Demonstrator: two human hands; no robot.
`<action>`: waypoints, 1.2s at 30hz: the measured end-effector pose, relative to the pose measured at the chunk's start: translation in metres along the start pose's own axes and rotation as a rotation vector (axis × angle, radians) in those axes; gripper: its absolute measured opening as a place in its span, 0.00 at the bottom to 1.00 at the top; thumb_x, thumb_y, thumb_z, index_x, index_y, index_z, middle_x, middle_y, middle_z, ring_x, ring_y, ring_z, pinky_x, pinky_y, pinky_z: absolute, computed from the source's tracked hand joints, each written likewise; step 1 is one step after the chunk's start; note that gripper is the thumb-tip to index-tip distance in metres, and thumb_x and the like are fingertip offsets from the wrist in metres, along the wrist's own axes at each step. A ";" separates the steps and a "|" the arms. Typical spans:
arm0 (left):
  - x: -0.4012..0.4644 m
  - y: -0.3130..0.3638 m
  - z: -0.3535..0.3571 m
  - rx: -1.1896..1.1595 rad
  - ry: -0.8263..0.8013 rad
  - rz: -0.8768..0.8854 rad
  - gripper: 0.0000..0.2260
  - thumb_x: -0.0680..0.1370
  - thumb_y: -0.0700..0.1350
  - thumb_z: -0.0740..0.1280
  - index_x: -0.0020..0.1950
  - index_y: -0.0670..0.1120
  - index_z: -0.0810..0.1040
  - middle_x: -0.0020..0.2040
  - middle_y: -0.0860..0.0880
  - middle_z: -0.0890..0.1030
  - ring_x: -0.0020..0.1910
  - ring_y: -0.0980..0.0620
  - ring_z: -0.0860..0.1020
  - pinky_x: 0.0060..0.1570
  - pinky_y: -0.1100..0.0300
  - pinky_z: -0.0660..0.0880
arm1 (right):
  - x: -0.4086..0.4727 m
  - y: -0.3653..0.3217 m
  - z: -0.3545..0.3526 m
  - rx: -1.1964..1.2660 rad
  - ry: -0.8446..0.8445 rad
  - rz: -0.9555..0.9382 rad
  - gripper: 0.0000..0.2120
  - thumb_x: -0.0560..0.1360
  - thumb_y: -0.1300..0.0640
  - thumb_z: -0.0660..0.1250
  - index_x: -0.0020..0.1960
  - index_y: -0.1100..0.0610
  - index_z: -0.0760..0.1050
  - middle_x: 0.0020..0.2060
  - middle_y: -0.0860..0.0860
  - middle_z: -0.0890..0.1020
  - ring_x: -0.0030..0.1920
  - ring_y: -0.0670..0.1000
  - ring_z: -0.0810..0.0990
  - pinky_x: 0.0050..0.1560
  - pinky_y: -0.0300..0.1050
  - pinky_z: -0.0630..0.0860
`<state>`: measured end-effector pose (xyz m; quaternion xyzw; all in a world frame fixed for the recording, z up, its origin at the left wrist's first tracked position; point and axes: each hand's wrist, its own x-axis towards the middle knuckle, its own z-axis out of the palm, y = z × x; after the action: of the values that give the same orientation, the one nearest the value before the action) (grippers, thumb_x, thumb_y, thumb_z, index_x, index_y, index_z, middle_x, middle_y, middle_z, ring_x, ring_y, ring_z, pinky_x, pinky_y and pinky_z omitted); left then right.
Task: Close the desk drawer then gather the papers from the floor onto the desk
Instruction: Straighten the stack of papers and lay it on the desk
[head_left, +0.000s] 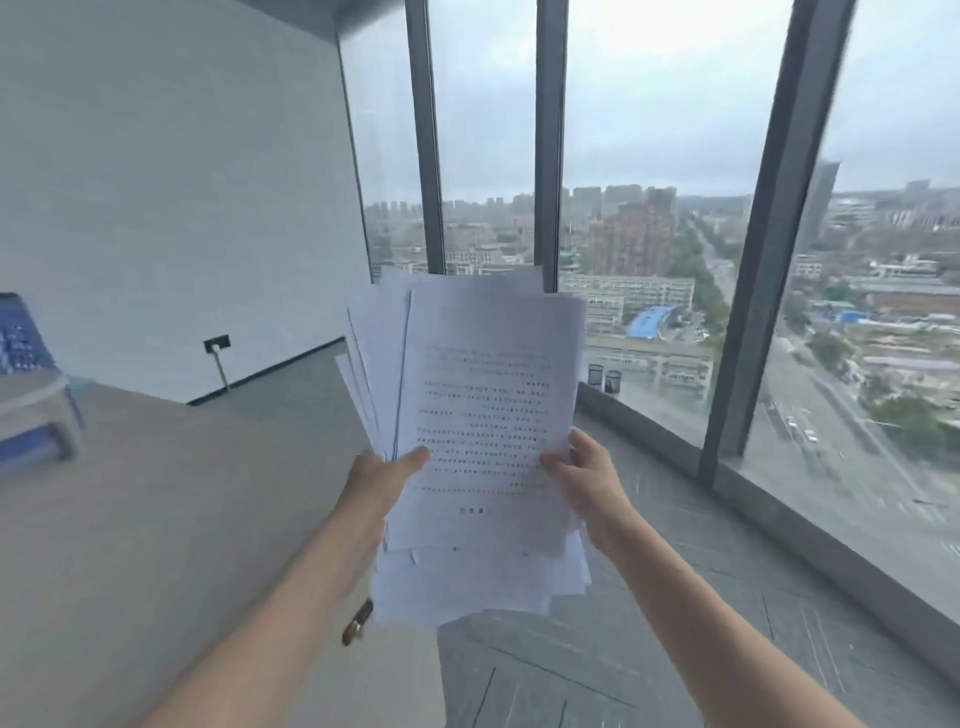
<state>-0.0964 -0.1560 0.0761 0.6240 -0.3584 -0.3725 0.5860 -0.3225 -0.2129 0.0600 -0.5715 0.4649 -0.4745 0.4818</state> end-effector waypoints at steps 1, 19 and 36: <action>-0.008 0.017 -0.014 -0.010 0.022 0.034 0.27 0.75 0.48 0.75 0.69 0.37 0.72 0.65 0.46 0.76 0.61 0.47 0.75 0.56 0.56 0.67 | -0.008 -0.021 0.007 0.018 -0.024 -0.035 0.13 0.77 0.68 0.64 0.53 0.53 0.80 0.50 0.53 0.86 0.52 0.56 0.85 0.51 0.51 0.83; -0.208 0.163 -0.305 -0.010 0.431 0.356 0.10 0.77 0.43 0.72 0.58 0.48 0.82 0.56 0.47 0.85 0.55 0.45 0.83 0.62 0.44 0.77 | -0.155 -0.235 0.225 0.210 -0.511 -0.344 0.09 0.76 0.64 0.61 0.51 0.55 0.78 0.47 0.52 0.84 0.47 0.54 0.83 0.49 0.50 0.80; -0.263 0.045 -0.529 -0.109 0.740 0.234 0.10 0.76 0.43 0.73 0.57 0.47 0.83 0.54 0.49 0.87 0.54 0.46 0.85 0.57 0.47 0.80 | -0.249 -0.170 0.484 0.221 -0.783 -0.286 0.10 0.80 0.64 0.63 0.53 0.52 0.79 0.49 0.46 0.86 0.48 0.44 0.85 0.43 0.37 0.80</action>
<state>0.2483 0.3196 0.1521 0.6390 -0.1712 -0.0712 0.7465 0.1404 0.1038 0.1633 -0.7120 0.1093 -0.3307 0.6098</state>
